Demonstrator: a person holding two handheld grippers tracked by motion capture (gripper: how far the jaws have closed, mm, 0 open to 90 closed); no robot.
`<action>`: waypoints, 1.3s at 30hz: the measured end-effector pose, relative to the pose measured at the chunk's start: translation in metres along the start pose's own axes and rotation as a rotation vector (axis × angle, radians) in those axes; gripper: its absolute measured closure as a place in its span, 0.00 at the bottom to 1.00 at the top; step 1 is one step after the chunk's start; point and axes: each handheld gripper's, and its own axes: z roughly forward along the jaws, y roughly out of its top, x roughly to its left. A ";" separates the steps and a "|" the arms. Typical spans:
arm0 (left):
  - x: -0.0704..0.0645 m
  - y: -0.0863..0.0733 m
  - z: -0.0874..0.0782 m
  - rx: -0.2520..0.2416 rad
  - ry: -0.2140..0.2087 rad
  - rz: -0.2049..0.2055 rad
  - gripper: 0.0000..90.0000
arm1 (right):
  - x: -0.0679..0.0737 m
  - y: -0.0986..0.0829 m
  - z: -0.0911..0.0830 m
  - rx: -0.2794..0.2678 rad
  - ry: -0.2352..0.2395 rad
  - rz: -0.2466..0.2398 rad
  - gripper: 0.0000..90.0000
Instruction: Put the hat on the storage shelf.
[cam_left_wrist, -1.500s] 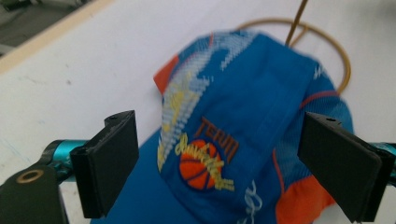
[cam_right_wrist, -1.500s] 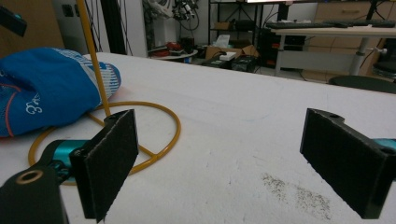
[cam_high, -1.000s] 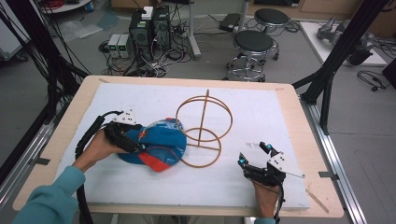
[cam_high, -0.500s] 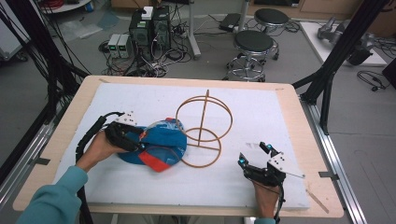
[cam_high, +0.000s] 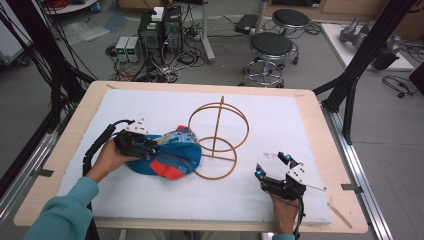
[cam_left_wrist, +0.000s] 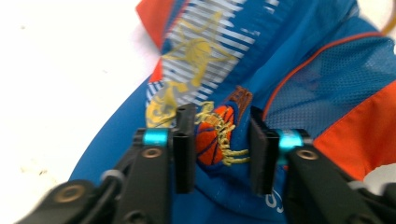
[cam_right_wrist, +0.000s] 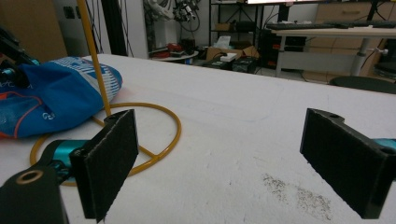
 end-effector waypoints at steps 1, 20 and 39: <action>-0.001 0.000 -0.001 -0.002 0.012 0.000 0.86 | 0.000 0.000 0.000 0.000 0.002 0.001 0.12; 0.000 -0.007 -0.030 -0.202 0.045 -0.140 0.96 | 0.000 0.000 0.000 0.000 -0.001 0.000 0.12; 0.004 0.015 -0.071 -0.393 0.037 -0.240 0.97 | 0.001 0.000 0.000 0.003 -0.002 0.002 0.12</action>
